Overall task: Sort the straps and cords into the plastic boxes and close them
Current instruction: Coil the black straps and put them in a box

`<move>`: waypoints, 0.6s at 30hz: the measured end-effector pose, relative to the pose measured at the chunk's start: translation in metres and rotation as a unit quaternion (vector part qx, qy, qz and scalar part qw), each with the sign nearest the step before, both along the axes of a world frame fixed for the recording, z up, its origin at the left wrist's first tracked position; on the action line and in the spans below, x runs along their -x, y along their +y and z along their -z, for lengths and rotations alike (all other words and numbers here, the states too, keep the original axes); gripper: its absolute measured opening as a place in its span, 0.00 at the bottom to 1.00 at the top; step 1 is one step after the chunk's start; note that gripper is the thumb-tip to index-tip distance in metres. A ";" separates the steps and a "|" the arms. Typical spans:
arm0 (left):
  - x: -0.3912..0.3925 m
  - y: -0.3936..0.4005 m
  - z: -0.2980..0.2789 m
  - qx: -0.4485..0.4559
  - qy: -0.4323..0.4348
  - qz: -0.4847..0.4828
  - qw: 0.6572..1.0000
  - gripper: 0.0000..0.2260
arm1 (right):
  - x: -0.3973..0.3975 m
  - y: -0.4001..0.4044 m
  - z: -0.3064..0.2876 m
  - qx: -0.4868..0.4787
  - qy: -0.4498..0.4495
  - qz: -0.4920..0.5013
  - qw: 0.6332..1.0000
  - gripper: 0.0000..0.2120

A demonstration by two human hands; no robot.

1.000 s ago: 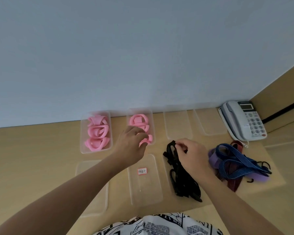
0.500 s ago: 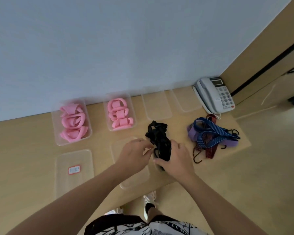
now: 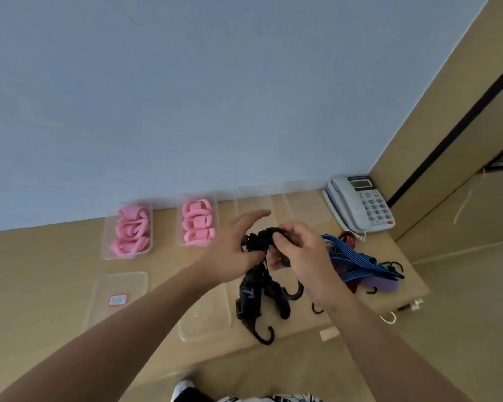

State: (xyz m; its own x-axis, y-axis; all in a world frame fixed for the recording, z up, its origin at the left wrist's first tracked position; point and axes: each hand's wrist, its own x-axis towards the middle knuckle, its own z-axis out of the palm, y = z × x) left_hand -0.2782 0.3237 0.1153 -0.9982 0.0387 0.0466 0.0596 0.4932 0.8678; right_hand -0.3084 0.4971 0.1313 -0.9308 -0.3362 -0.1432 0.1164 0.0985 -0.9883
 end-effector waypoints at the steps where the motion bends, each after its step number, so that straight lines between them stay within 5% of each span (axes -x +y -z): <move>1: 0.001 0.005 -0.010 -0.033 -0.007 0.007 0.999 0.27 | 0.001 0.003 -0.012 0.016 0.002 -0.019 1.000 0.04; 5: -0.006 0.017 -0.042 -0.108 -0.026 -0.010 0.994 0.09 | 0.001 0.015 -0.051 0.064 0.019 -0.062 0.996 0.05; 13: -0.051 0.034 -0.071 -0.120 -0.075 -0.038 0.989 0.07 | -0.006 0.051 -0.075 0.133 0.035 -0.086 0.987 0.09; 18: -0.087 0.039 -0.071 -0.103 -0.055 -0.135 0.984 0.06 | -0.006 0.067 -0.079 0.165 0.043 -0.087 0.981 0.11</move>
